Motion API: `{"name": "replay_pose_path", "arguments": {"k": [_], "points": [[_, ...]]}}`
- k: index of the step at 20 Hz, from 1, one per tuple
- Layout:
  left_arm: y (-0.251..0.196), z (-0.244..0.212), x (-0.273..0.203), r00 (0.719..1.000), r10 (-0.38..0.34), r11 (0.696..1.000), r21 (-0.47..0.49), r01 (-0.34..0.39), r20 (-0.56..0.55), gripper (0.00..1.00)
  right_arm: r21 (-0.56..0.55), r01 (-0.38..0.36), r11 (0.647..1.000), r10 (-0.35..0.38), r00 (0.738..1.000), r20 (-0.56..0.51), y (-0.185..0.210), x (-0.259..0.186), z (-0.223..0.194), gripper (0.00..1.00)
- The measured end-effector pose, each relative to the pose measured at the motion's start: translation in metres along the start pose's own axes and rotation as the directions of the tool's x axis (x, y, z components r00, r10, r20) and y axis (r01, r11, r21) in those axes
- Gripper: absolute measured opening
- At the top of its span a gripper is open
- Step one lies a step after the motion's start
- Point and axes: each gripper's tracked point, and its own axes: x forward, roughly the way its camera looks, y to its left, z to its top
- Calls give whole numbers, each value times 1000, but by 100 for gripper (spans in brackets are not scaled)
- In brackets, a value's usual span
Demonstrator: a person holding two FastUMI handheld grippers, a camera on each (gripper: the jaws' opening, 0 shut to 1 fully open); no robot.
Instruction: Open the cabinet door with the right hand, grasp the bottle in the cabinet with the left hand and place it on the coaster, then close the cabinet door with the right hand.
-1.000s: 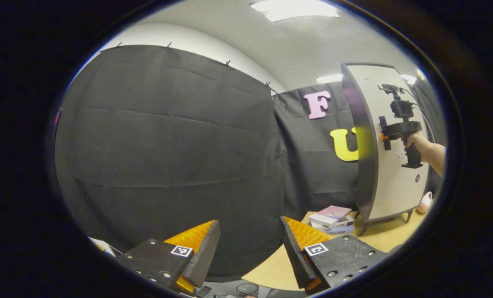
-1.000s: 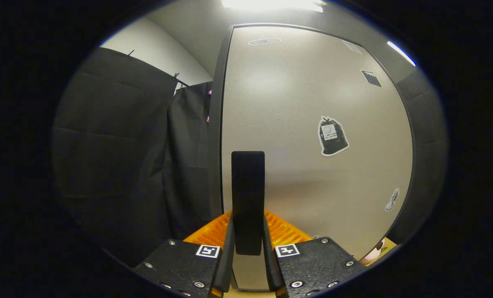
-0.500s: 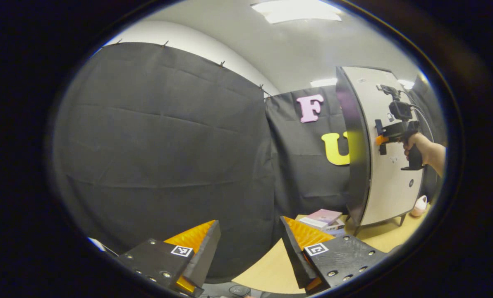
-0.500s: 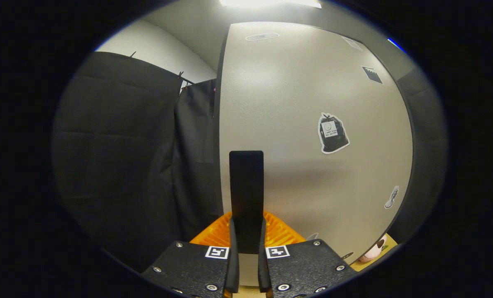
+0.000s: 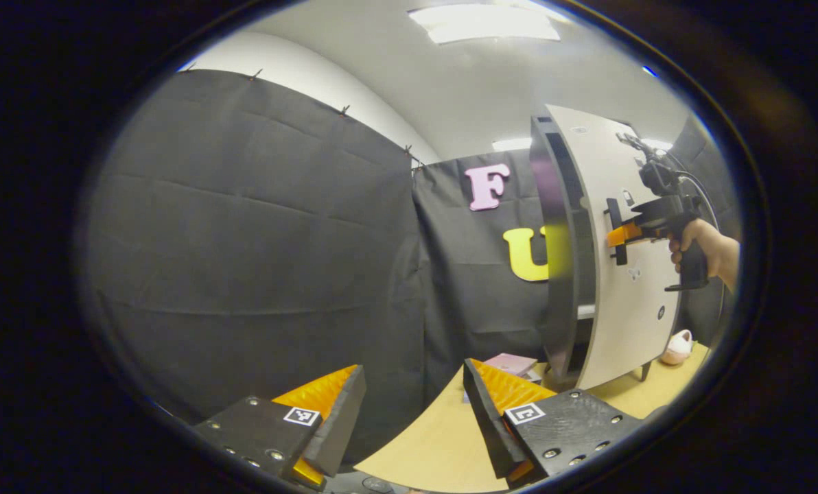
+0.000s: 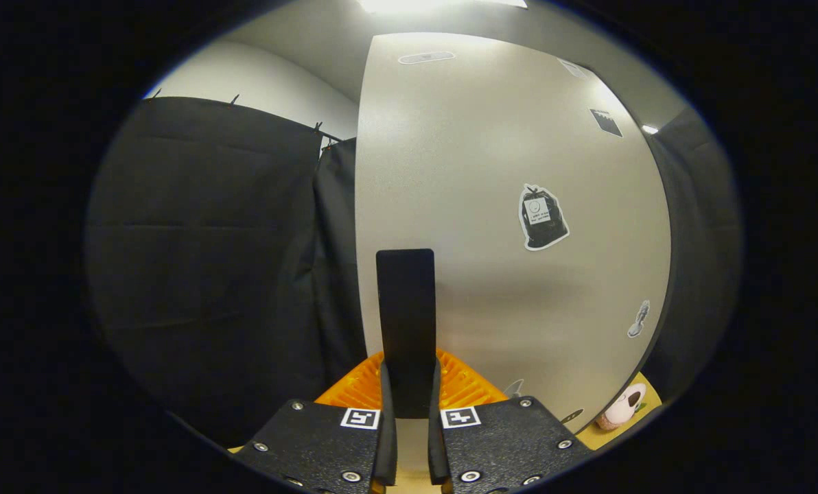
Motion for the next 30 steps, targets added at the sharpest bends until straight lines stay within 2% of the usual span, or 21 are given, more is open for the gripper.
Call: {"name": "replay_pose_path", "arguments": {"k": [7, 8, 11, 13, 15, 16, 19, 20, 25, 26, 29, 30], "points": [[-65, 17, 0, 996, -82, 997, -3, 82, 26, 86, 7, -98, 995, 98, 995, -17, -4, -10, -2, 18], [-73, 19, 0, 995, -91, 996, 1, 91, 28, 82, 7, -118, 993, 118, 993, -21, -4, -12, -2, 18], [-99, 24, 4, 992, -123, 992, -6, 123, 36, 86, 10, -170, 985, 170, 985, -31, -6, -18, -3, 18], [-115, 25, 5, 989, -144, 989, -9, 145, 38, 82, 11, -194, 981, 194, 981, -30, -8, -21, -2, 18], [-127, 25, 7, 986, -161, 987, -1, 161, 38, 82, 13, -211, 977, 211, 977, -24, -9, -23, -2, 18], [-133, 27, 8, 985, -167, 986, 1, 168, 40, 86, 11, -220, 975, 221, 975, -20, -10, -26, -2, 17], [-148, 31, 11, 981, -187, 982, 1, 188, 48, 86, 21, -247, 969, 247, 969, -12, -14, -36, -2, 18], [-151, 34, 11, 980, -193, 981, 0, 193, 52, 82, 25, -255, 967, 255, 967, -10, -14, -41, -1, 18], [-190, 37, 21, 970, -235, 972, -10, 236, 66, 82, 28, -287, 958, 287, 958, 13, -27, -65, -1, 16], [-198, 35, 22, 967, -246, 969, -14, 247, 65, 85, 31, -289, 957, 289, 957, 16, -32, -70, -2, 18], [-221, 34, 23, 958, -282, 959, -24, 284, 60, 86, 15, -290, 957, 289, 957, 33, -43, -86, -1, 18], [-228, 34, 22, 954, -294, 955, -25, 296, 61, 82, 14, -290, 957, 289, 956, 42, -46, -92, -2, 18]]}}
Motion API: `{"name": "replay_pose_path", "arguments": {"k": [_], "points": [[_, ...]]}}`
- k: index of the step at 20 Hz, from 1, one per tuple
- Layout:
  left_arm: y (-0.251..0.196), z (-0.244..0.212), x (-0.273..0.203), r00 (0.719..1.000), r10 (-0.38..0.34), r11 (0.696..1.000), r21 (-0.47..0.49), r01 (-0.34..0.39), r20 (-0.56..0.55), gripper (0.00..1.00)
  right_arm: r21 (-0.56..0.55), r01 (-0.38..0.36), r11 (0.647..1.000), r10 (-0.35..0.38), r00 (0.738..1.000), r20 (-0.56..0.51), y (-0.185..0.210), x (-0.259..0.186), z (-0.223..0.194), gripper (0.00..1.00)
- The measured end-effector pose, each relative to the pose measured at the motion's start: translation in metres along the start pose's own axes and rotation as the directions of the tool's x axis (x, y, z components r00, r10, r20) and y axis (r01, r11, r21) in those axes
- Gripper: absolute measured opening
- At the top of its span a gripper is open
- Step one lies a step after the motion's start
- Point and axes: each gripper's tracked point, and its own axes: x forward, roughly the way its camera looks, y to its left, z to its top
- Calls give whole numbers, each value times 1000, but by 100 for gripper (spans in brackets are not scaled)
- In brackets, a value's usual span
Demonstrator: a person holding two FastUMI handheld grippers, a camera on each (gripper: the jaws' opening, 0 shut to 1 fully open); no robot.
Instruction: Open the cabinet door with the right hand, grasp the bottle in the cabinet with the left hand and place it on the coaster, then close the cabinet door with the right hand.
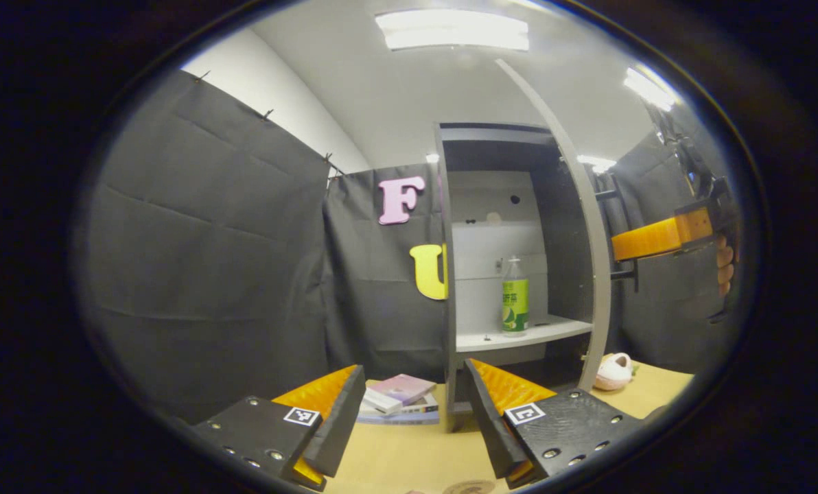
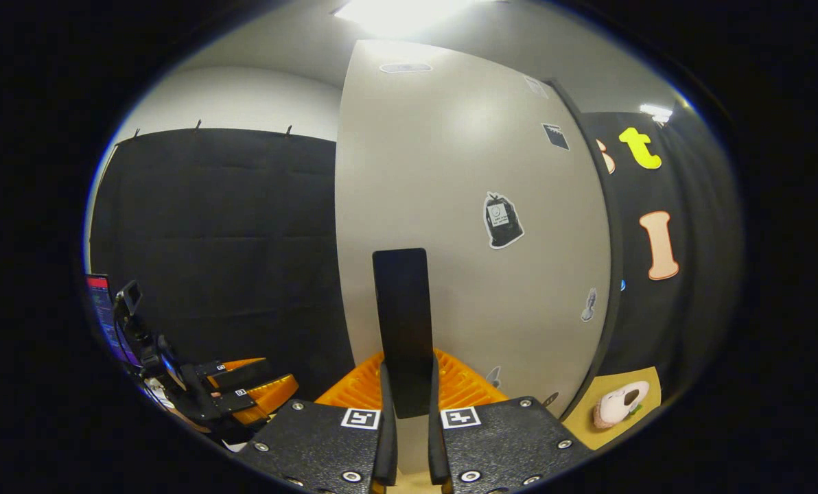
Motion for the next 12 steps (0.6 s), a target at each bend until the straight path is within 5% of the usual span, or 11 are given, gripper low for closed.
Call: {"name": "replay_pose_path", "arguments": {"k": [12], "points": [[-81, 0, 14, 990, -143, 990, -15, 143, 6, 86, 3, 101, 995, -101, 994, 53, -48, -70, 3, 18]]}}
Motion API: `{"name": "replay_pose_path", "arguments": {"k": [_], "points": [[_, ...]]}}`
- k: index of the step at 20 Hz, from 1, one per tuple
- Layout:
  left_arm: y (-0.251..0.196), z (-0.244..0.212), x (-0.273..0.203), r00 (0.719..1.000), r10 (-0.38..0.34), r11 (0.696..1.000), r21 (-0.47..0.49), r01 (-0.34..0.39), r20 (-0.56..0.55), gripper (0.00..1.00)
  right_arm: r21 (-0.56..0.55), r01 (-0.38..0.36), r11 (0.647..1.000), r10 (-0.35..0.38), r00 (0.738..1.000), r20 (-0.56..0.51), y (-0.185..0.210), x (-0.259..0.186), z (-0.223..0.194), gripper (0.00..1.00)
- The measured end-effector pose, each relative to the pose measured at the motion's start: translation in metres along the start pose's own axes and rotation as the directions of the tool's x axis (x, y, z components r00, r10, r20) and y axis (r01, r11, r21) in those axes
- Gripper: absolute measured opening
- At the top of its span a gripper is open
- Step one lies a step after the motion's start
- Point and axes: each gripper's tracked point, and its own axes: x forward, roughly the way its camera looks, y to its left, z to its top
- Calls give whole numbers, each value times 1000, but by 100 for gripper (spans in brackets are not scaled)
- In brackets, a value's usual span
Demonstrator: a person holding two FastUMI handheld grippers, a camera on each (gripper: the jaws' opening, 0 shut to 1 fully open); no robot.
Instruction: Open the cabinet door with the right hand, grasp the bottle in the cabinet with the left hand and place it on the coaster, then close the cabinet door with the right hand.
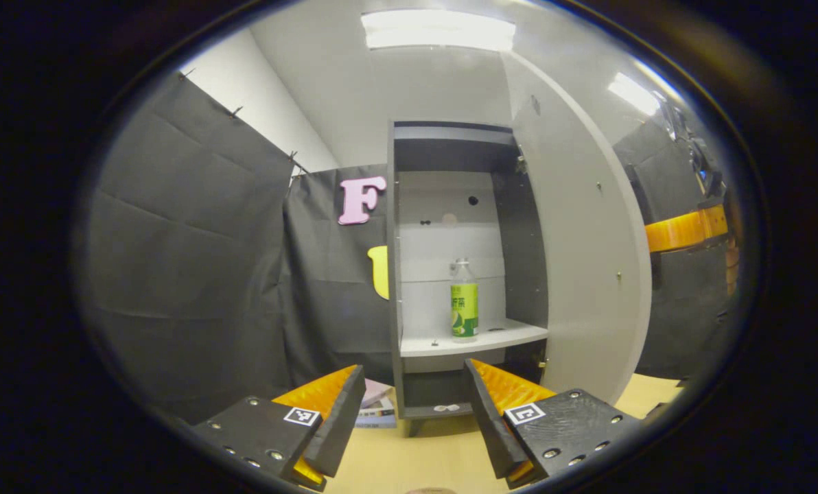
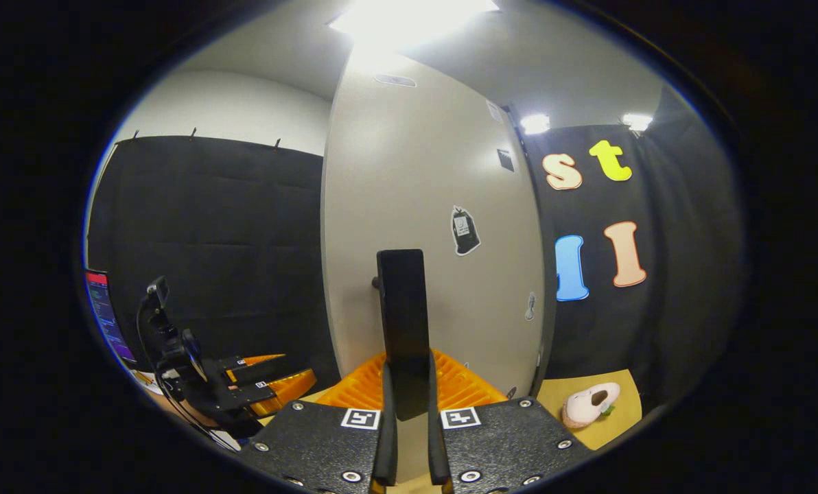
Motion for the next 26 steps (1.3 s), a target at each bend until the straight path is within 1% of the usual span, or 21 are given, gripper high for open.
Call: {"name": "replay_pose_path", "arguments": {"k": [1, 2, 3, 4, 5, 6, 8, 9, 10, 12, 13, 16, 17, 18, 19, 21, 23, 24, 25, 26], "points": [[-8, 0, 2, 1000, -12, 1000, -4, 12, -1, 86, 5, 16, 1000, -16, 1000, 3, -7, -6, 0, 18], [-14, -1, 2, 1000, -23, 1000, -6, 23, -2, 82, 7, 33, 999, -33, 999, 6, -12, -10, 0, 18], [-20, -2, 2, 999, -32, 999, -8, 32, -4, 82, 6, 52, 999, -52, 999, 8, -18, -15, 2, 18], [-25, -4, 4, 999, -43, 999, -10, 43, -8, 86, 5, 70, 998, -70, 997, 9, -24, -20, 3, 18], [-30, -4, 5, 999, -53, 998, -14, 53, -11, 86, 5, 90, 996, -90, 996, 9, -30, -23, 2, 18], [-35, -6, 7, 998, -62, 998, -18, 62, -16, 82, 9, 109, 994, -109, 994, 10, -34, -28, 1, 17], [-42, -9, 10, 997, -75, 997, -19, 75, -24, 82, 16, 147, 989, -147, 989, 12, -45, -39, 3, 17], [-44, -9, 12, 997, -79, 997, -20, 78, -25, 82, 18, 166, 986, -167, 986, 14, -52, -44, 4, 17], [-47, -10, 14, 996, -85, 996, -21, 84, -26, 86, 21, 187, 982, -187, 982, 15, -60, -46, 5, 17], [-51, -13, 18, 995, -98, 995, -19, 97, -30, 86, 27, 222, 975, -223, 975, 3, -75, -53, 2, 17], [-52, -14, 21, 994, -100, 995, -14, 100, -33, 82, 32, 243, 970, -243, 970, 2, -77, -54, 2, 16], [-53, -19, 28, 994, -102, 994, -29, 101, -46, 82, 32, 308, 951, -308, 951, 5, -98, -67, 2, 17], [-53, -20, 31, 993, -104, 994, -44, 102, -51, 82, 30, 321, 946, -322, 947, 5, -102, -72, 2, 17], [-53, -21, 36, 993, -106, 993, -59, 102, -56, 82, 37, 319, 947, -319, 948, 3, -101, -72, 1, 13], [-53, -22, 41, 992, -108, 992, -69, 104, -62, 82, 46, 308, 950, -309, 951, 1, -96, -72, 0, 12], [-54, -22, 49, 991, -112, 991, -84, 105, -75, 82, 40, 302, 953, -302, 953, 7, -95, -73, 0, 12], [-55, -20, 64, 990, -118, 989, -95, 110, -81, 82, 11, 319, 948, -319, 948, 8, -103, -73, 0, 12], [-54, -20, 73, 989, -123, 988, -101, 115, -82, 82, -2, 334, 943, -334, 943, 7, -103, -79, -3, 13], [-54, -17, 82, 988, -128, 987, -108, 119, -82, 86, -15, 354, 935, -354, 935, 7, -106, -86, -4, 18], [-56, -15, 89, 988, -135, 986, -113, 125, -82, 82, -28, 376, 926, -375, 927, 11, -109, -95, -5, 36]]}}
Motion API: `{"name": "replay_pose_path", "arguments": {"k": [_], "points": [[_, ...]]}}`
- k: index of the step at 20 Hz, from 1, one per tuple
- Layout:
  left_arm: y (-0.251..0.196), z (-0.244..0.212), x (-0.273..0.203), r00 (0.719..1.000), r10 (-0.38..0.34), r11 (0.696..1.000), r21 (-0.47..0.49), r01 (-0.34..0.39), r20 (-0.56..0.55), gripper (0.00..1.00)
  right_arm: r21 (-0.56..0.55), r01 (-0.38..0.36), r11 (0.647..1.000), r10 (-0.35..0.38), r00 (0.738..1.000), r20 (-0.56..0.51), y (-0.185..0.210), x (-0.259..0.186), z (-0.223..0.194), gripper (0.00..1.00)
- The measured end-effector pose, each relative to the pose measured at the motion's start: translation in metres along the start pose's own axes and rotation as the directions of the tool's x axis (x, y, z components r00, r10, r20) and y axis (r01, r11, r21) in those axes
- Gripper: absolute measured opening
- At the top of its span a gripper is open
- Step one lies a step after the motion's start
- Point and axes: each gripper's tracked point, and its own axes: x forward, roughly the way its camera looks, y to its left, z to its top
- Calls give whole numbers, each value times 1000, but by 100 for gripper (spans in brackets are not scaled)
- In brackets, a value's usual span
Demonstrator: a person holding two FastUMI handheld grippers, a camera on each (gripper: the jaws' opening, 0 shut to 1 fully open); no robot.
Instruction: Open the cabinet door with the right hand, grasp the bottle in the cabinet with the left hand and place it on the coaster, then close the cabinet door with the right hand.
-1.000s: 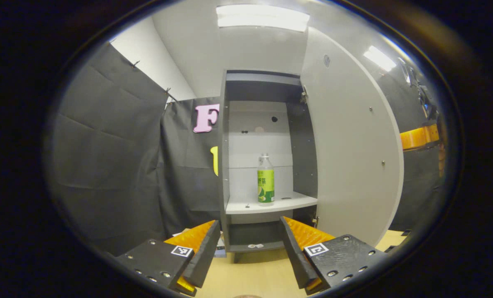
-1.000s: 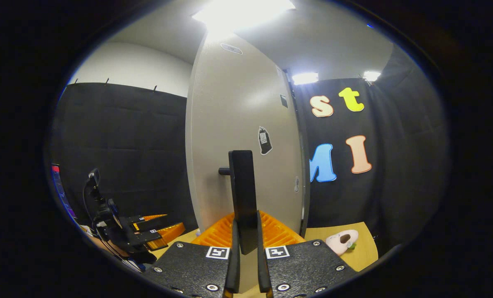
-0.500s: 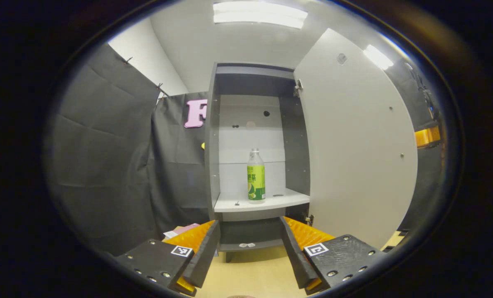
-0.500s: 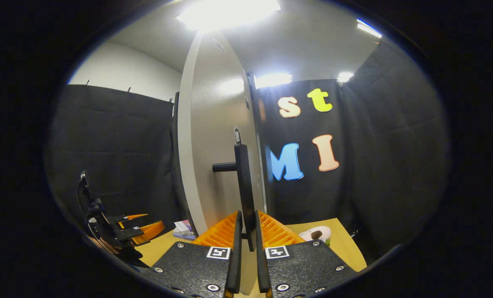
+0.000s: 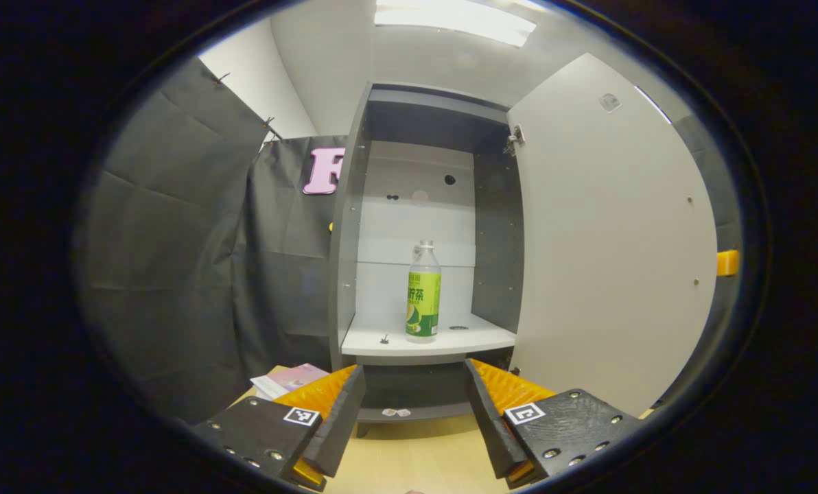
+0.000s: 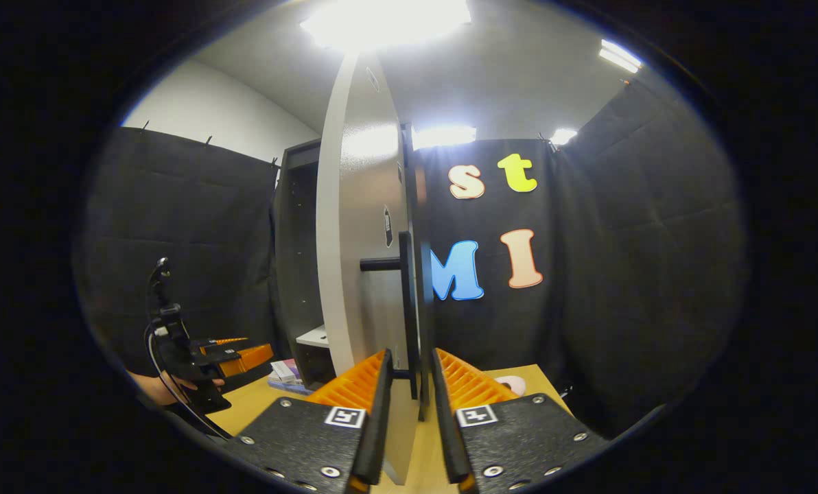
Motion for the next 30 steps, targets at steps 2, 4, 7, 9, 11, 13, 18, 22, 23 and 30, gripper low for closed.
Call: {"name": "replay_pose_path", "arguments": {"k": [2, 4, 7, 9, 11, 13, 18, 22, 23, 30], "points": [[1, 6, 18, 1000, -7, 1000, -7, 7, -1, 82, -12, 66, 998, -66, 998, 8, -16, -15, -4, 79], [0, 13, 37, 1000, -15, 1000, -16, 15, -1, 82, -1, 139, 990, -139, 990, 16, -33, -30, -7, 95], [-2, 24, 70, 999, -38, 999, -18, 38, 1, 86, 30, 236, 971, -237, 972, 10, -63, -47, -11, 95], [-3, 29, 91, 999, -51, 999, -6, 51, 2, 82, 39, 299, 954, -298, 954, -11, -80, -56, -21, 95], [-3, 34, 115, 998, -57, 998, 12, 57, 12, 85, 54, 343, 938, -342, 939, -34, -90, -65, -30, 95], [-5, 32, 139, 998, -58, 998, 15, 57, 10, 82, 67, 371, 926, -368, 928, -49, -97, -70, -36, 94], [-5, 28, 200, 999, -54, 998, 27, 54, 6, 82, 51, 425, 904, -419, 903, -96, -110, -82, -53, 94], [-11, 15, 237, 997, -72, 997, 20, 72, -26, 82, 21, 454, 891, -448, 885, -128, -120, -86, -65, 94], [-11, 14, 246, 997, -68, 997, 23, 69, -28, 82, 20, 458, 889, -452, 882, -135, -121, -88, -67, 94], [-10, 16, 280, 1000, -13, 996, 92, 15, -21, 82, 34, 470, 882, -459, 873, -164, -137, -86, -79, 94]]}}
